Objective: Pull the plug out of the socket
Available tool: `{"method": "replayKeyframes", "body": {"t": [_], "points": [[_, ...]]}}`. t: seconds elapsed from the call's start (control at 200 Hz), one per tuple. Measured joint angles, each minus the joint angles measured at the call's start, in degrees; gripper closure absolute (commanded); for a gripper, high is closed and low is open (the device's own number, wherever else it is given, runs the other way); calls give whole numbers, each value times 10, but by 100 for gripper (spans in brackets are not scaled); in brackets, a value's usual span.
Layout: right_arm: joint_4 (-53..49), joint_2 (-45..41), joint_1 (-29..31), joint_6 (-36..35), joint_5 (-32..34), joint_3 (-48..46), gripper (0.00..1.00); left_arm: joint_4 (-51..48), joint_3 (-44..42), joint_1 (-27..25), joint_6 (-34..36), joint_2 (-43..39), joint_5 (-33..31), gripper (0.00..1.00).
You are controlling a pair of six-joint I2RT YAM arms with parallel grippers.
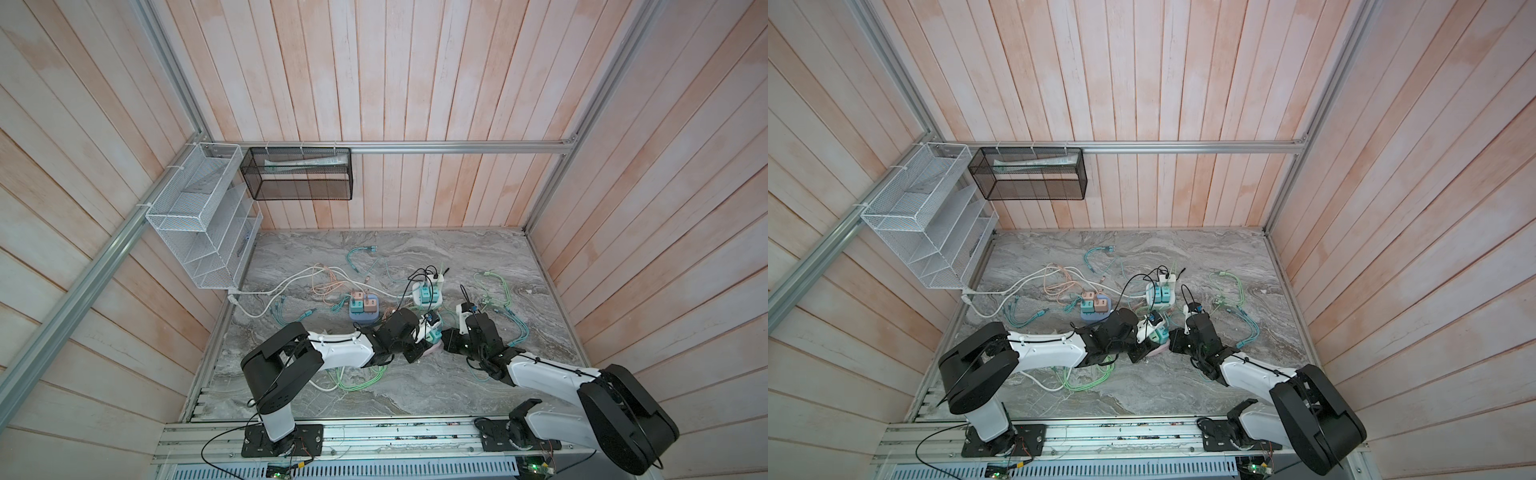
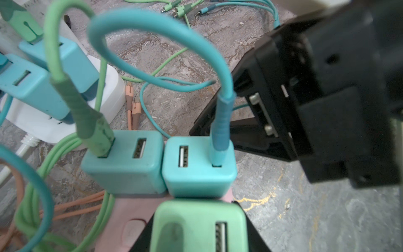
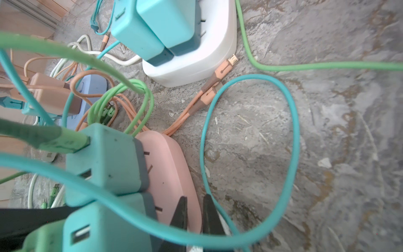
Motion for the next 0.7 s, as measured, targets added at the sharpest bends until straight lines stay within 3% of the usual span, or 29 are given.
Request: {"method": "replayKeyframes", "body": {"t": [0.13,0.29,0.535,0.7], "points": [[-32,-22,-1,4,16,-2,63,0,4,-2,-1,8,2,89],[-83,-72,3,4,27,-16,51,-2,23,-7,-3,29,10,89],[-121,-145,6,11,28,-50,47,1,25,-9,-3,31,18,89],[-116,-147,7,14,27,-56,47,1,25,-10,1,31,17,90]]}}
